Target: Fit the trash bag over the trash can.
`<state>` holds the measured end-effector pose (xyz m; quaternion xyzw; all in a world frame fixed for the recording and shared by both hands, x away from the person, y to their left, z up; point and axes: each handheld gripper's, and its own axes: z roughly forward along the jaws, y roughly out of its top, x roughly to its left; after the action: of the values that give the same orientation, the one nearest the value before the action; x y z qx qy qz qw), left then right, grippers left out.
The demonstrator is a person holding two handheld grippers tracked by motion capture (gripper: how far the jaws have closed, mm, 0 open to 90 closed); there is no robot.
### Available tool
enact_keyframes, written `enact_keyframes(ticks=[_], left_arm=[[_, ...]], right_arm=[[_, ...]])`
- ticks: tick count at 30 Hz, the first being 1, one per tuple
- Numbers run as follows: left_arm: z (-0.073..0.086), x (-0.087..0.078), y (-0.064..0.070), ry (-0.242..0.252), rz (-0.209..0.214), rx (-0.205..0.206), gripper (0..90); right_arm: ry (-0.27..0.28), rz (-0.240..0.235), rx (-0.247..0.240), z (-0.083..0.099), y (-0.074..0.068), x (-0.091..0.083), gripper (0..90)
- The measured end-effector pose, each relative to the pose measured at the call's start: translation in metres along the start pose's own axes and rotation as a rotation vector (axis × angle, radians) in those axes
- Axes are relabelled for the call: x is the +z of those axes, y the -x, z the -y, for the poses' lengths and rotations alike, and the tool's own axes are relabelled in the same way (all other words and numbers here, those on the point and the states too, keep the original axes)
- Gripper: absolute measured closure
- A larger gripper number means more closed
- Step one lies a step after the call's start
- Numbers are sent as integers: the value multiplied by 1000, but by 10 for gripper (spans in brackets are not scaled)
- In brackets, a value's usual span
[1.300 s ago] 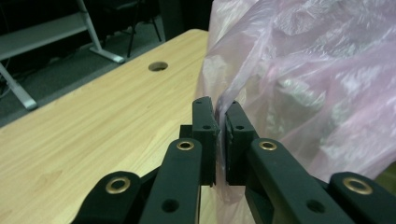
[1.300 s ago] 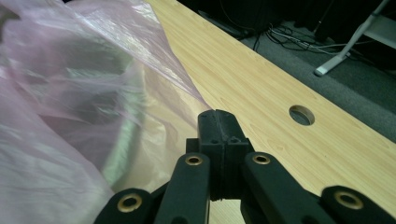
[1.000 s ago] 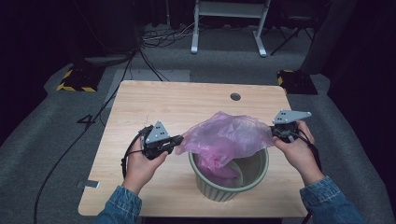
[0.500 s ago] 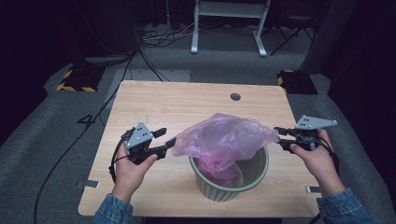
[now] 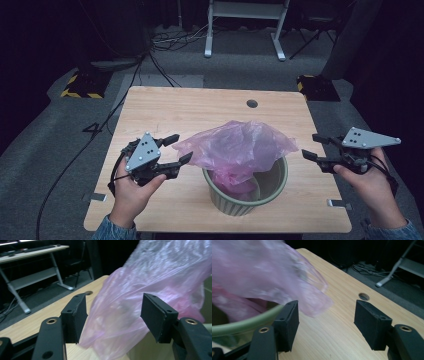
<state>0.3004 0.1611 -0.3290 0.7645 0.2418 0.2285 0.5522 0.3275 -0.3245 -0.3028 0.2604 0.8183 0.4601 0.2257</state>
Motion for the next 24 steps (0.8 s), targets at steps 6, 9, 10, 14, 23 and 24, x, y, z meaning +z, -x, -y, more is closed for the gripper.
enact_keyframes(ticks=[6,9,10,14,23,24], left_arm=[[-4,24,6,-43,65,31,344],[-6,32,6,-51,89,19,328],[-6,34,5,-53,99,10,326],[-3,44,1,-72,131,-21,317],[1,45,6,-125,212,-30,392],[2,45,6,-128,220,-33,446]], right_arm=[[9,-58,-73,-15,-17,12,327],[13,-61,-87,-20,-18,21,310],[15,-65,-91,-21,-18,24,305],[25,-113,-104,-28,-19,40,299],[-37,-216,-177,-29,-33,53,874],[-40,-215,-176,-28,-34,51,891]])
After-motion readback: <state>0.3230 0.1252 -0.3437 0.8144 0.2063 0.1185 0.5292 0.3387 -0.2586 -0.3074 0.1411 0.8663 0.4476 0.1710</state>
